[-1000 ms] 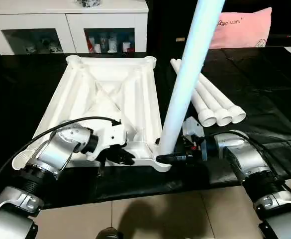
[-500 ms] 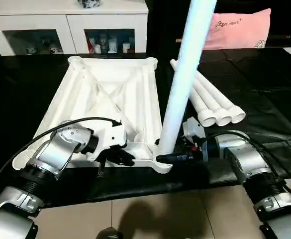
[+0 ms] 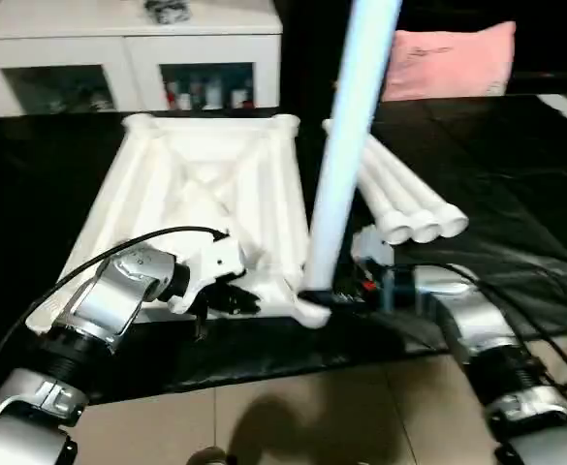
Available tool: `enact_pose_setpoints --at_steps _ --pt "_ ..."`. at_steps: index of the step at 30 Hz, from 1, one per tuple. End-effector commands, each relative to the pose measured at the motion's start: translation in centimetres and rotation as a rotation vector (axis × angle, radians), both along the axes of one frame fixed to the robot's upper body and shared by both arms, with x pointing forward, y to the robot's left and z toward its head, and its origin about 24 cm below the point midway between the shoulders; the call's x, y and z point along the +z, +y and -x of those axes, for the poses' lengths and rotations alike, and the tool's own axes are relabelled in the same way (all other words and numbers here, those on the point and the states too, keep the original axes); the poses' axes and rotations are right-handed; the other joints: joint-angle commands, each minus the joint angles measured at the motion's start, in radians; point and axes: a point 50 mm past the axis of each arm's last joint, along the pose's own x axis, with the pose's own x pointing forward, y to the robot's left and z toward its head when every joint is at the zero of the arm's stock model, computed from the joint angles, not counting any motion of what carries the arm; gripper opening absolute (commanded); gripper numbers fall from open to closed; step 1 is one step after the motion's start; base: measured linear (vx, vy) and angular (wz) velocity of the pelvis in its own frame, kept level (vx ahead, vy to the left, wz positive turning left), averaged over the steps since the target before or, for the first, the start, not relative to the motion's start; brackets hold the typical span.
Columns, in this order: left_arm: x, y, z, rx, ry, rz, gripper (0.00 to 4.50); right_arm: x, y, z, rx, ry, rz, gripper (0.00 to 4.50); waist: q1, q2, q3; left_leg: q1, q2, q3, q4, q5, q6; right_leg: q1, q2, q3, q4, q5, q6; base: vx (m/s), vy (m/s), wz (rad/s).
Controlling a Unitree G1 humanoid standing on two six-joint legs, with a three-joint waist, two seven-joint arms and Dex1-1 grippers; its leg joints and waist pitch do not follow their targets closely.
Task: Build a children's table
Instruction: Rotate leg to tighten
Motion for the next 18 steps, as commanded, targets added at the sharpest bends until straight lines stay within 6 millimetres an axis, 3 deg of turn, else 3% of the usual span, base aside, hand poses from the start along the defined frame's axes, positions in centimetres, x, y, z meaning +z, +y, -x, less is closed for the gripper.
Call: enact_pose_setpoints --at_steps 1,2,5,6,9,14,16,17,18 --pt "2.8 -0.9 -1.5 0.105 -0.131 0.101 0.00 -2.4 1.7 0.8 -0.013 0.124 0.038 2.07 -0.008 0.006 -0.056 0.023 0.028 -0.021 -0.093 -0.455 -0.061 0.026 -0.047 0.026 -0.091 -0.440 -0.191 0.000 0.000 0.00" --pt "3.3 -1.3 -2.6 0.241 -0.151 0.142 0.00 -2.5 3.0 -0.3 -0.136 0.147 0.036 2.07 -0.019 0.006 -0.057 0.020 0.027 -0.024 -0.095 -0.456 -0.070 0.026 -0.048 0.024 -0.091 -0.444 -0.187 0.000 0.000 0.00" --pt "3.8 -1.8 -3.4 0.344 -0.162 0.183 0.00 -2.5 4.3 -1.1 -0.240 0.165 0.036 2.07 -0.032 0.003 -0.058 0.022 0.021 -0.025 -0.090 -0.461 -0.066 0.024 -0.048 0.021 -0.100 -0.464 -0.179 0.000 0.000 0.00" --pt "4.1 -2.4 -3.8 0.401 -0.176 0.210 0.00 -2.5 4.9 -1.6 -0.315 0.187 0.038 2.07 -0.037 -0.003 -0.058 0.022 0.022 -0.024 -0.089 -0.457 -0.061 0.022 -0.047 0.021 -0.101 -0.464 -0.178 0.000 0.000 0.00" --pt "4.8 -3.6 -4.3 0.507 -0.221 0.248 0.00 -2.5 6.2 -2.6 -0.466 0.224 0.055 2.07 -0.048 -0.004 -0.059 0.020 0.021 -0.024 -0.086 -0.441 -0.057 0.021 -0.048 0.020 -0.101 -0.462 -0.182 0.000 0.000 0.00" --pt "5.1 -5.1 -4.5 0.569 -0.290 0.217 0.00 -2.5 7.3 -3.1 -0.564 0.248 0.082 2.07 -0.043 -0.003 -0.066 0.015 0.023 -0.016 -0.086 -0.374 -0.031 0.026 -0.040 0.023 -0.090 -0.283 -0.208 0.000 0.000 0.00" --pt "4.9 -5.1 -4.5 0.562 -0.297 0.195 0.00 -2.4 7.2 -3.2 -0.570 0.251 0.065 2.07 -0.037 0.002 -0.072 0.018 0.022 -0.012 -0.080 -0.326 -0.015 0.028 -0.040 0.025 -0.085 -0.204 -0.222 0.057 -0.002 0.04" --pt "4.8 -5.0 -4.5 0.562 -0.300 0.183 0.00 -2.3 7.1 -3.3 -0.579 0.253 0.052 2.42 -0.034 0.002 -0.075 0.017 0.022 -0.009 -0.078 -0.273 0.000 0.034 -0.039 0.025 -0.079 -0.128 -0.236 0.057 -0.005 0.05" --pt "4.7 -4.8 -4.6 0.560 -0.310 0.156 0.00 -2.0 6.8 -3.6 -0.602 0.234 0.031 2.42 -0.030 0.007 -0.078 0.015 0.021 -0.008 -0.076 -0.229 0.014 0.038 -0.039 0.023 -0.074 -0.066 -0.251 0.052 -0.009 0.03"
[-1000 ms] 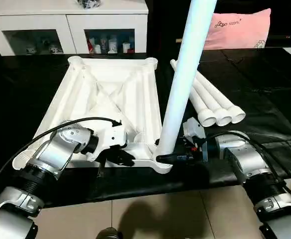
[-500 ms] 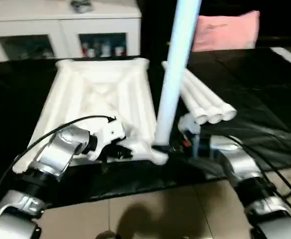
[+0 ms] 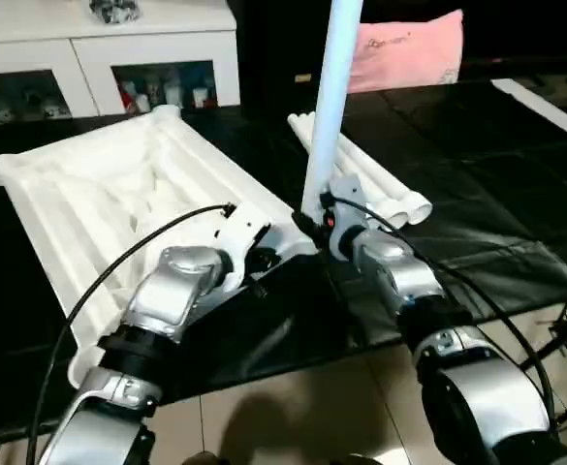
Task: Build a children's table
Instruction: Rotate leg to tighten, then rotate table base
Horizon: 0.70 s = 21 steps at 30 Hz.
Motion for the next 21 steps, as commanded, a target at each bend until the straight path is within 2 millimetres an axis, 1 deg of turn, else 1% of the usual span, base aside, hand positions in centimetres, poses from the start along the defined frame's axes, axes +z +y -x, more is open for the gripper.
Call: enact_pose_setpoints --at_steps 1,2,3,4,5,6,7,8,9,10,11,12,13,14,15,16,17,19,20,21 --pt "4.6 -0.2 -1.9 0.041 -0.237 -0.021 0.00 -3.1 2.5 2.1 0.075 0.156 -0.074 2.42 0.008 0.016 -0.080 0.018 0.022 -0.004 -0.067 -0.217 0.021 0.046 -0.039 0.027 -0.061 -0.060 -0.242 0.000 0.000 0.00" --pt "4.6 0.0 -1.9 0.039 -0.240 -0.036 0.00 -2.9 2.1 1.9 0.059 0.126 -0.068 2.65 0.010 0.012 -0.082 0.014 0.022 -0.004 -0.066 -0.184 0.032 0.054 -0.040 0.025 -0.056 -0.016 -0.253 0.000 0.000 0.00" --pt "4.6 0.2 -2.0 0.032 -0.242 -0.046 0.00 -2.5 1.6 1.6 0.047 0.091 -0.065 2.83 0.012 0.016 -0.082 0.016 0.023 -0.004 -0.066 -0.180 0.033 0.053 -0.041 0.024 -0.055 -0.012 -0.255 0.000 0.000 0.00" --pt "4.6 0.2 -2.0 0.026 -0.244 -0.047 0.00 -2.4 1.4 1.5 0.051 0.079 -0.065 2.83 0.012 0.015 -0.082 0.017 0.022 -0.003 -0.066 -0.181 0.035 0.052 -0.040 0.024 -0.057 -0.010 -0.259 0.000 0.000 0.00" --pt "4.6 0.2 -2.0 0.025 -0.244 -0.047 0.00 -2.4 1.4 1.5 0.052 0.078 -0.065 2.87 0.011 0.016 -0.082 0.014 0.022 -0.004 -0.066 -0.181 0.038 0.056 -0.039 0.023 -0.056 -0.001 -0.262 0.000 0.000 0.00" --pt "4.5 0.3 -2.1 0.013 -0.244 -0.050 0.00 -2.0 1.1 1.4 0.046 0.055 -0.090 2.98 0.009 0.016 -0.082 0.014 0.021 -0.005 -0.066 -0.182 0.038 0.057 -0.039 0.022 -0.055 -0.002 -0.261 0.000 0.000 0.00" --pt "4.5 0.3 -2.1 0.013 -0.244 -0.050 0.00 -2.0 1.1 1.4 0.046 0.055 -0.090 2.98 0.009 0.016 -0.084 0.015 0.022 -0.005 -0.065 -0.179 0.036 0.058 -0.039 0.023 -0.053 0.001 -0.265 0.000 0.000 0.00" --pt "4.5 0.3 -2.1 0.006 -0.244 -0.052 0.00 -1.8 1.0 1.3 0.038 0.039 -0.105 3.24 0.009 0.016 -0.083 0.014 0.023 -0.005 -0.066 -0.177 0.037 0.057 -0.039 0.023 -0.054 0.003 -0.266 0.000 0.000 0.00" --pt "4.3 0.5 -2.3 -0.001 -0.243 -0.068 0.00 -1.6 0.5 1.3 0.039 0.005 -0.085 3.29 0.009 0.022 -0.084 0.013 0.023 -0.006 -0.065 -0.169 0.038 0.057 -0.039 0.022 -0.052 0.013 -0.270 0.000 0.000 0.00" --pt "4.1 0.7 -2.5 -0.008 -0.241 -0.084 0.00 -1.3 0.0 1.3 0.040 -0.031 -0.059 3.30 0.010 0.021 -0.084 0.016 0.024 -0.004 -0.064 -0.171 0.040 0.054 -0.038 0.022 -0.054 0.018 -0.270 0.000 0.000 0.00" --pt "3.9 1.0 -2.6 -0.014 -0.240 -0.100 0.00 -1.0 -0.4 1.4 0.064 -0.067 -0.056 3.30 0.013 0.028 -0.087 0.016 0.021 -0.006 -0.060 -0.150 0.044 0.056 -0.035 0.021 -0.051 0.054 -0.270 0.000 0.000 0.00" --pt "3.7 1.2 -2.9 -0.014 -0.242 -0.113 0.00 -0.7 -0.8 1.6 0.081 -0.094 -0.072 3.59 0.012 0.025 -0.087 0.013 0.020 -0.006 -0.058 -0.130 0.054 0.057 -0.032 0.021 -0.046 0.098 -0.273 0.000 0.000 0.00" --pt "3.7 1.4 -3.1 -0.012 -0.246 -0.122 0.00 -0.3 -1.0 1.8 0.100 -0.125 -0.077 3.59 0.016 0.025 -0.085 0.013 0.020 -0.005 -0.059 -0.138 0.061 0.056 -0.033 0.020 -0.050 0.100 -0.269 0.000 0.000 0.00" --pt "3.7 1.5 -3.3 -0.011 -0.250 -0.129 0.00 -0.1 -1.2 2.0 0.116 -0.152 -0.080 3.71 0.020 0.025 -0.087 0.016 0.022 -0.005 -0.058 -0.144 0.060 0.057 -0.035 0.020 -0.047 0.099 -0.269 0.000 0.000 0.00" --pt "3.7 1.5 -3.4 -0.009 -0.251 -0.126 0.00 0.0 -1.4 2.3 0.124 -0.154 -0.092 3.78 0.021 0.024 -0.086 0.015 0.022 -0.006 -0.059 -0.148 0.061 0.057 -0.036 0.020 -0.049 0.092 -0.266 0.000 0.000 0.00" --pt "3.7 1.5 -3.4 -0.010 -0.253 -0.127 0.00 0.0 -1.5 2.3 0.123 -0.156 -0.091 3.78 0.023 0.023 -0.086 0.015 0.023 -0.006 -0.060 -0.157 0.056 0.059 -0.037 0.020 -0.049 0.080 -0.265 0.000 0.000 0.00" --pt "3.7 1.3 -3.7 -0.015 -0.267 -0.135 0.00 0.1 -2.0 2.7 0.119 -0.177 -0.079 4.03 0.025 0.022 -0.084 0.017 0.023 -0.006 -0.061 -0.167 0.049 0.057 -0.037 0.021 -0.053 0.055 -0.261 0.000 0.000 0.00" --pt "3.7 1.2 -3.9 -0.003 -0.272 -0.128 0.00 0.0 -2.3 3.0 0.098 -0.172 -0.082 4.11 0.025 0.021 -0.084 0.015 0.024 -0.007 -0.063 -0.174 0.043 0.058 -0.038 0.021 -0.052 0.043 -0.264 0.000 0.000 0.00" --pt "3.6 1.1 -4.1 0.005 -0.275 -0.122 0.27 -0.1 -2.5 3.1 0.073 -0.170 -0.066 4.25 0.027 0.021 -0.082 0.015 0.022 -0.006 -0.063 -0.176 0.039 0.057 -0.037 0.022 -0.055 0.029 -0.258 0.000 0.000 0.00" --pt "3.7 0.9 -4.4 0.015 -0.271 -0.056 0.43 -0.1 -2.7 3.6 0.072 -0.167 -0.072 4.35 0.028 0.026 -0.082 0.016 0.021 -0.007 -0.063 -0.182 0.034 0.055 -0.037 0.022 -0.057 0.023 -0.257 0.000 0.000 0.00"
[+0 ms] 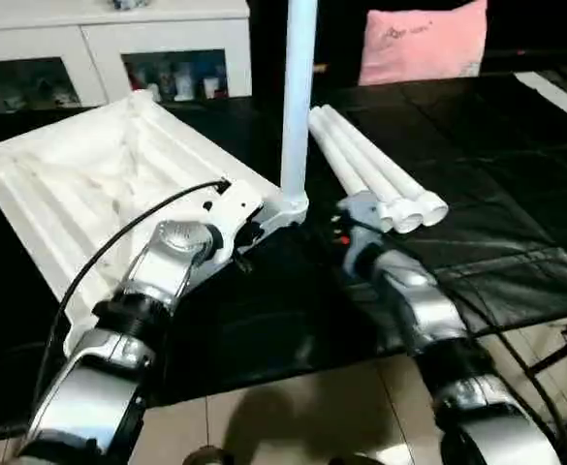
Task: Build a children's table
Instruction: Rotate table base
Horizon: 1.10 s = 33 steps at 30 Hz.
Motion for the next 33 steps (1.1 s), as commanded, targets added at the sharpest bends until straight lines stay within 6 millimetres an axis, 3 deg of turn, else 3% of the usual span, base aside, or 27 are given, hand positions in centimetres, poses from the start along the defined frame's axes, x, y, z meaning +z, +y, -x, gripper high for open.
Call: enact_pose_setpoints --at_steps 1,4,7,8,11,16,17,18,21,22,23,26,28,29,30,31,33 --pt "3.0 -0.7 -1.3 0.000 -0.128 0.085 0.43 0.2 0.1 0.5 0.005 0.001 -0.003 4.35 0.006 0.019 -0.087 0.029 0.021 -0.006 -0.063 -0.186 0.031 0.067 -0.038 0.028 -0.051 0.031 -0.259 0.000 0.000 0.00" --pt "3.4 -0.6 -1.7 0.023 -0.162 0.121 0.76 0.2 0.0 0.8 -0.002 0.000 -0.002 4.50 0.010 0.018 -0.087 0.031 0.022 -0.005 -0.064 -0.199 0.029 0.067 -0.041 0.027 -0.053 0.029 -0.264 0.000 0.000 0.00" --pt "3.9 -0.4 -1.9 0.058 -0.192 0.149 0.90 0.1 0.0 1.0 0.000 0.018 -0.004 4.50 0.014 0.014 -0.080 0.030 0.023 -0.005 -0.068 -0.237 0.020 0.066 -0.042 0.028 -0.058 -0.040 -0.252 0.000 0.000 0.00" --pt "4.1 0.0 -2.1 0.080 -0.205 0.159 1.07 0.0 0.0 1.0 0.003 0.023 0.003 4.50 0.014 0.015 -0.078 0.031 0.022 -0.005 -0.070 -0.255 0.013 0.065 -0.043 0.029 -0.063 -0.083 -0.240 0.000 0.000 0.00" --pt "4.6 1.2 -2.2 0.117 -0.242 0.151 1.22 -0.1 0.4 1.2 0.032 0.031 0.031 4.50 0.014 0.020 -0.079 0.031 0.023 -0.007 -0.071 -0.263 0.002 0.064 -0.041 0.029 -0.064 -0.100 -0.229 0.000 0.000 0.00" --pt "5.9 6.0 -2.0 0.257 -0.293 0.074 1.51 -0.2 1.0 1.4 0.071 0.045 0.060 4.50 0.009 0.024 -0.082 0.032 0.023 -0.009 -0.071 -0.250 -0.006 0.062 -0.039 0.028 -0.056 -0.051 -0.230 0.000 0.000 0.00" --pt "6.4 8.4 -1.6 0.310 -0.307 -0.006 1.51 -0.3 1.2 1.5 0.077 0.050 0.064 4.50 0.007 0.022 -0.080 0.031 0.025 -0.009 -0.074 -0.256 -0.011 0.061 -0.038 0.027 -0.054 -0.068 -0.226 0.000 0.000 0.00" --pt "6.4 8.7 -1.5 0.314 -0.307 -0.016 1.51 -0.3 1.2 1.5 0.078 0.051 0.064 4.50 0.007 0.025 -0.080 0.033 0.026 -0.010 -0.074 -0.258 -0.015 0.060 -0.039 0.027 -0.054 -0.072 -0.224 0.000 0.000 0.00" --pt "6.6 12.5 -0.4 0.364 -0.282 -0.165 1.51 -0.5 1.6 1.6 0.097 0.061 0.074 4.50 0.002 0.030 -0.077 0.037 0.027 -0.011 -0.078 -0.288 -0.034 0.055 -0.039 0.029 -0.056 -0.108 -0.214 0.000 0.000 0.00" --pt "6.6 12.8 -0.3 0.368 -0.278 -0.175 1.51 -0.6 1.6 1.6 0.099 0.062 0.075 4.50 0.001 0.031 -0.076 0.037 0.028 -0.011 -0.080 -0.299 -0.037 0.053 -0.040 0.029 -0.056 -0.120 -0.210 0.000 0.000 0.00" --pt "6.8 14.9 0.6 0.394 -0.252 -0.253 1.51 -0.7 1.8 1.6 0.108 0.068 0.085 4.50 0.000 0.034 -0.076 0.039 0.027 -0.011 -0.080 -0.314 -0.048 0.051 -0.039 0.029 -0.057 -0.133 -0.205 0.000 0.000 0.00" --pt "7.0 17.8 2.1 0.451 -0.214 -0.389 1.17 -0.9 2.0 1.6 0.114 0.081 0.100 4.50 -0.001 0.040 -0.074 0.042 0.029 -0.012 -0.084 -0.346 -0.066 0.045 -0.039 0.031 -0.057 -0.144 -0.201 0.000 0.000 0.00" --pt "7.0 18.5 2.4 0.467 -0.205 -0.428 1.12 -0.9 2.1 1.6 0.116 0.085 0.105 4.50 0.000 0.042 -0.072 0.044 0.027 -0.012 -0.085 -0.370 -0.074 0.042 -0.036 0.031 -0.059 -0.155 -0.198 0.000 0.000 0.00" --pt "6.8 21.2 3.5 0.531 -0.172 -0.570 0.88 -1.1 2.2 1.5 0.122 0.089 0.116 4.50 0.001 0.038 -0.072 0.043 0.027 -0.013 -0.085 -0.380 -0.076 0.042 -0.038 0.032 -0.060 -0.164 -0.196 0.000 0.000 0.00" --pt "6.8 21.2 3.5 0.531 -0.172 -0.570 0.79 -1.1 2.2 1.5 0.122 0.089 0.116 4.50 0.000 0.038 -0.072 0.040 0.025 -0.015 -0.087 -0.384 -0.075 0.043 -0.039 0.032 -0.059 -0.175 -0.189 0.000 0.000 0.00" --pt "6.3 23.3 4.6 0.558 -0.122 -0.691 0.79 -1.1 2.4 1.5 0.129 0.092 0.126 4.50 -0.001 0.039 -0.071 0.041 0.025 -0.015 -0.087 -0.388 -0.077 0.042 -0.039 0.033 -0.060 -0.181 -0.187 0.000 0.000 0.00" --pt "6.0 23.9 5.1 0.558 -0.088 -0.726 0.65 -1.2 2.5 1.4 0.133 0.093 0.133 4.50 -0.003 0.039 -0.072 0.041 0.026 -0.017 -0.087 -0.381 -0.079 0.040 -0.040 0.034 -0.059 -0.177 -0.180 0.000 0.000 0.00"
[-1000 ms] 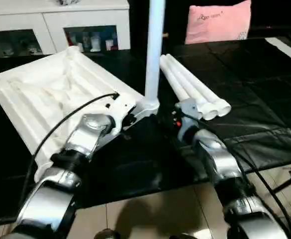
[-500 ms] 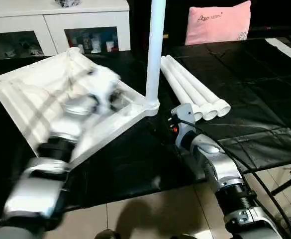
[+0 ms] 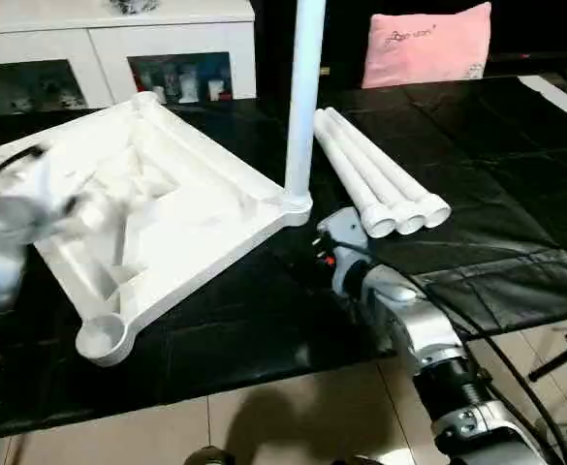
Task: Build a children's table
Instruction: Rotate table base
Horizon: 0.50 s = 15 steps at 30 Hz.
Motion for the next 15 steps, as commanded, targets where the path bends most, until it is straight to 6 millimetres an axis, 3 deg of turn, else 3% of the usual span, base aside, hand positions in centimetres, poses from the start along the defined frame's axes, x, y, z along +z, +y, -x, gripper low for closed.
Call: enact_pose_setpoints --at_steps 1,5,15 --pt "-0.57 0.03 0.16 0.000 0.034 -0.024 0.51 0.35 0.10 -0.31 0.006 -0.011 0.016 4.50 0.001 0.035 -0.072 0.036 0.026 -0.016 -0.086 -0.377 -0.081 0.035 -0.039 0.034 -0.059 -0.163 -0.188 0.000 0.000 0.00" --pt "-0.57 0.03 0.16 0.000 0.034 -0.024 0.08 0.35 0.10 -0.31 0.006 -0.011 0.016 4.50 0.013 0.036 -0.073 0.039 0.027 -0.014 -0.085 -0.382 -0.086 0.034 -0.040 0.034 -0.056 -0.139 -0.202 0.000 0.000 0.00" --pt "-0.57 0.03 0.16 0.000 0.034 -0.024 0.08 0.35 0.10 -0.31 0.006 -0.011 0.016 4.50 0.021 0.035 -0.075 0.037 0.026 -0.014 -0.083 -0.370 -0.085 0.036 -0.041 0.034 -0.054 -0.130 -0.198 0.000 0.000 0.00"
